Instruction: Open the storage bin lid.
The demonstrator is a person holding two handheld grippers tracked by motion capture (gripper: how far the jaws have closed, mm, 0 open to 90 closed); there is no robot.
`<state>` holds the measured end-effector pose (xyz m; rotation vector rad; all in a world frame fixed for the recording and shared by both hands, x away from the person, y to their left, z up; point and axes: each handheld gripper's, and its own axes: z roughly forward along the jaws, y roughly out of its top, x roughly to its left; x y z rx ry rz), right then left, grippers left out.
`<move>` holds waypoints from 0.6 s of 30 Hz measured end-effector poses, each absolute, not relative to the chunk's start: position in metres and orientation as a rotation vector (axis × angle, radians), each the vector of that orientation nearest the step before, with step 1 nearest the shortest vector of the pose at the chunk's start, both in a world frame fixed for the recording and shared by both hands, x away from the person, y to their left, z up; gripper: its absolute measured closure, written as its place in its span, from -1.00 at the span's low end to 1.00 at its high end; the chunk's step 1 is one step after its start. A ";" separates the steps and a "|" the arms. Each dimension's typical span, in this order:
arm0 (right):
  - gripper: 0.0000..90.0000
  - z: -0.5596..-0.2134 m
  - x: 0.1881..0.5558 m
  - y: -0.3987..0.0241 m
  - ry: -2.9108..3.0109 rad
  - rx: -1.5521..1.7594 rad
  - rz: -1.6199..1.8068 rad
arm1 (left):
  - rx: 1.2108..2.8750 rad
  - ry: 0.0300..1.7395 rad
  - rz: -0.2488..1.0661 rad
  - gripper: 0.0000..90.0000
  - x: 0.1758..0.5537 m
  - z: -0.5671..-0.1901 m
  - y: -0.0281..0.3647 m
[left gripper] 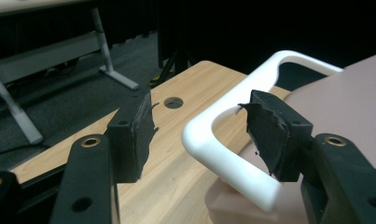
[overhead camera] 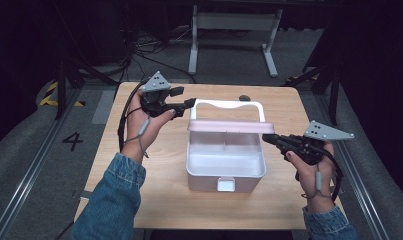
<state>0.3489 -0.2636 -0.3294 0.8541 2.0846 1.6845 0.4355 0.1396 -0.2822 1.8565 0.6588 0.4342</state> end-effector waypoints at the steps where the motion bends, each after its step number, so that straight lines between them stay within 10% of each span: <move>1: 1.00 -0.329 0.349 -0.264 2.082 0.853 1.686 | 1.856 0.641 0.434 -0.08 0.430 -0.280 0.143; 18: 1.00 -0.329 0.352 -0.264 2.085 0.869 1.726 | 1.904 0.523 0.422 -0.24 0.368 -0.292 0.163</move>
